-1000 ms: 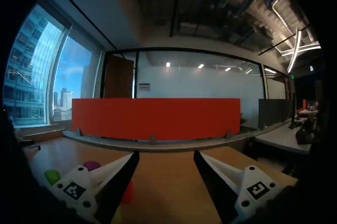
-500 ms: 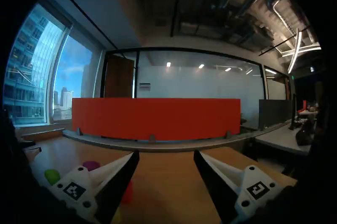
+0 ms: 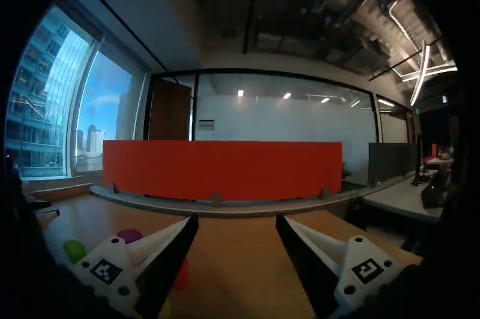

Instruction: Pour water

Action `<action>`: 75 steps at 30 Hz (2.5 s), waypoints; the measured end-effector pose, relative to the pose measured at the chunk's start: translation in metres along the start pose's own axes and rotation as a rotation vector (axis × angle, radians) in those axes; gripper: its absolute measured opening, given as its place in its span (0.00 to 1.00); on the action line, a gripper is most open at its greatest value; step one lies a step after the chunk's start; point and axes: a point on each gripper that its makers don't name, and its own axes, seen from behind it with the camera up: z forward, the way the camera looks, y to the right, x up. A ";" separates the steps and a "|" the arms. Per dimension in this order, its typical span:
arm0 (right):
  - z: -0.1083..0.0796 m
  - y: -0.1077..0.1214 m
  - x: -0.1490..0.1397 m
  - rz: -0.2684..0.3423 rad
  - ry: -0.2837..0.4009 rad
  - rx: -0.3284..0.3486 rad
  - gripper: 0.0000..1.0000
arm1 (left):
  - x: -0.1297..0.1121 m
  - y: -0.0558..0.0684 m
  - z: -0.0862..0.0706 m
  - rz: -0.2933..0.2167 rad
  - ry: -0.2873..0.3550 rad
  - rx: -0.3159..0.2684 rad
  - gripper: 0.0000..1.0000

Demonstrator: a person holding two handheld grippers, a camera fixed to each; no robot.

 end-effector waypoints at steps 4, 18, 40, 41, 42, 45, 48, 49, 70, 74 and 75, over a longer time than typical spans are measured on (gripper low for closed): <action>-0.002 0.001 0.003 -0.008 0.012 0.004 1.00 | 0.000 0.000 0.000 0.000 -0.001 0.000 1.00; 0.001 0.007 -0.013 -0.021 0.028 0.021 1.00 | 0.001 0.000 -0.001 0.001 -0.001 0.001 1.00; 0.018 0.001 -0.056 0.024 0.031 0.034 1.00 | 0.001 -0.001 -0.001 0.001 -0.001 0.001 1.00; 0.019 0.000 -0.059 0.022 0.030 0.035 1.00 | 0.001 -0.001 -0.001 0.001 -0.001 0.001 1.00; 0.019 0.000 -0.061 0.020 0.027 0.036 1.00 | 0.001 -0.001 -0.001 0.001 -0.001 0.000 1.00; 0.020 0.000 -0.069 0.011 0.018 0.036 1.00 | 0.001 -0.001 -0.001 0.001 -0.001 0.000 1.00; 0.022 0.001 -0.077 0.009 0.002 0.034 1.00 | 0.001 -0.001 -0.001 0.001 -0.001 0.000 1.00; 0.022 0.002 -0.079 0.011 -0.002 0.033 1.00 | 0.001 -0.001 -0.001 0.001 -0.001 0.000 1.00; 0.028 0.004 -0.112 0.012 -0.073 0.022 1.00 | 0.001 -0.001 -0.001 0.001 -0.001 0.001 1.00; 0.030 0.006 -0.113 0.013 -0.079 0.019 1.00 | 0.000 -0.001 -0.001 0.001 -0.001 0.001 1.00; 0.030 0.006 -0.112 0.013 -0.079 0.019 1.00 | 0.000 -0.001 -0.001 0.001 -0.001 0.001 1.00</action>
